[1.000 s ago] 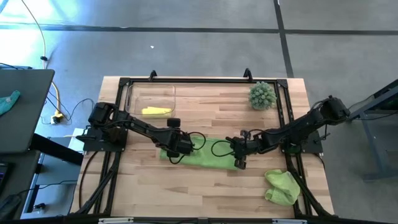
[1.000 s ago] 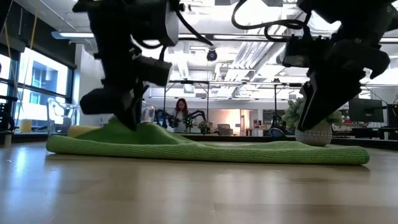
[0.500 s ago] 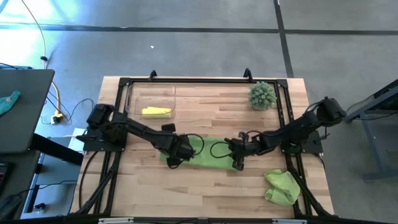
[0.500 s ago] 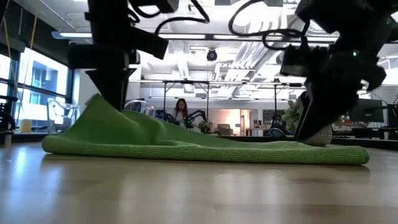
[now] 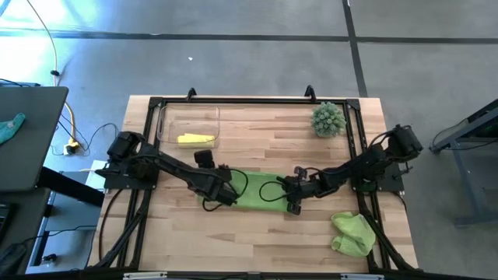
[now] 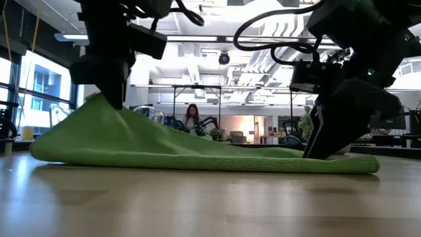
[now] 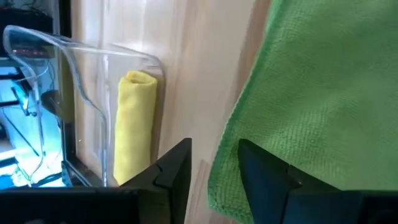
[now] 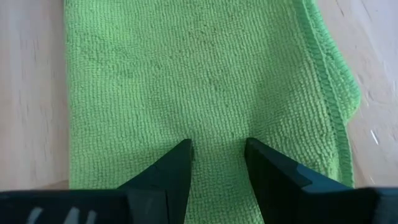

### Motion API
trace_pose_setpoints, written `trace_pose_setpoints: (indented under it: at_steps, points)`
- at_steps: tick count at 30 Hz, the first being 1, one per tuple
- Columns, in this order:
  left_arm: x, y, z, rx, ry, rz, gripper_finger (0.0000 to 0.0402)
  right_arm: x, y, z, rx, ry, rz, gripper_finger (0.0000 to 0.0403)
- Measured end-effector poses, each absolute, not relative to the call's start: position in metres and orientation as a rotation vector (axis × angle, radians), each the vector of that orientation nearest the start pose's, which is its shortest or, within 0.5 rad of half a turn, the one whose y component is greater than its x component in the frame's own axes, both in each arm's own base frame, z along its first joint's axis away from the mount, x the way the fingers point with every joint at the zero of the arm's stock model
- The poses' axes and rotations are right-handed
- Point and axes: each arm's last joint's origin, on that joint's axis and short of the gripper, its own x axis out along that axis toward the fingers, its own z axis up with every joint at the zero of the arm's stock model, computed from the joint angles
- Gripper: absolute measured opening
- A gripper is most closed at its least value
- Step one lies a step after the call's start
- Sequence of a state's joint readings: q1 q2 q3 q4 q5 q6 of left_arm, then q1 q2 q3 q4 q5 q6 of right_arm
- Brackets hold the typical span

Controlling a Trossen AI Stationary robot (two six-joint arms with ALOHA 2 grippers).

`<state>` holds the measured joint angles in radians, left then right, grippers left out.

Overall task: Roll microfiber towels into tight, uniform cylinder then place into a basket
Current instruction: Fold the green microfiber cloth

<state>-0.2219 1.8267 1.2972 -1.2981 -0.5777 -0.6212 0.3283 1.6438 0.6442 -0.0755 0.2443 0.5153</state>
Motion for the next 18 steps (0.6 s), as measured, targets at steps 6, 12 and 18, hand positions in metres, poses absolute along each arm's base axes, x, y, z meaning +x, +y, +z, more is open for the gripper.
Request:
trace_pose_setpoints:
  at_steps: [6, 12, 18]
  points:
    - [0.294, -0.05, 0.2, 0.281, 1.545, 0.774, 0.0122, 0.257, 0.08, 0.109, 0.159, 1.003, -0.18, 0.0144]
    - [0.287, -0.049, 0.203, 0.282, 1.609, 0.803, 0.0124, 0.257, 0.08, 0.109, 0.15, 1.003, -0.173, 0.0144]
    - [0.291, -0.05, 0.201, 0.203, 1.574, 0.811, 0.0145, 0.257, 0.08, 0.109, 0.151, 1.006, -0.17, 0.0144]
